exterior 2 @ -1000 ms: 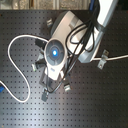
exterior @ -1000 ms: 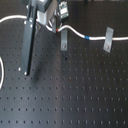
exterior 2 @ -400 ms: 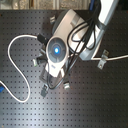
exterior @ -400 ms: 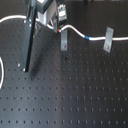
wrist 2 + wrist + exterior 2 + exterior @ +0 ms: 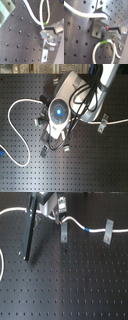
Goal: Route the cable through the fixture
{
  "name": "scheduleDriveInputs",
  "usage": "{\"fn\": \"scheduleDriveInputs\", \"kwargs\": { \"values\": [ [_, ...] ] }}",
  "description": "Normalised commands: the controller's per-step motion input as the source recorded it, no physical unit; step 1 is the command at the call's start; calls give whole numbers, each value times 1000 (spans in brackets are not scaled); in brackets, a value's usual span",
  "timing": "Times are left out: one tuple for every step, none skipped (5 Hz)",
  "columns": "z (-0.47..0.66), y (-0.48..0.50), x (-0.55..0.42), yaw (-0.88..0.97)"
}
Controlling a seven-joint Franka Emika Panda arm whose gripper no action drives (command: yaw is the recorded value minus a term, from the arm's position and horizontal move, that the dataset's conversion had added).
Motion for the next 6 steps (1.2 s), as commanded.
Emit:
{"fn": "scheduleDriveInputs", "kwargs": {
  "values": [
    [1,-324,-32,103],
    [7,-243,-168,40],
    [54,-71,-120,0],
    [3,8,-92,0],
    [9,58,-320,0],
    [-28,7,-67,0]
  ]
}}
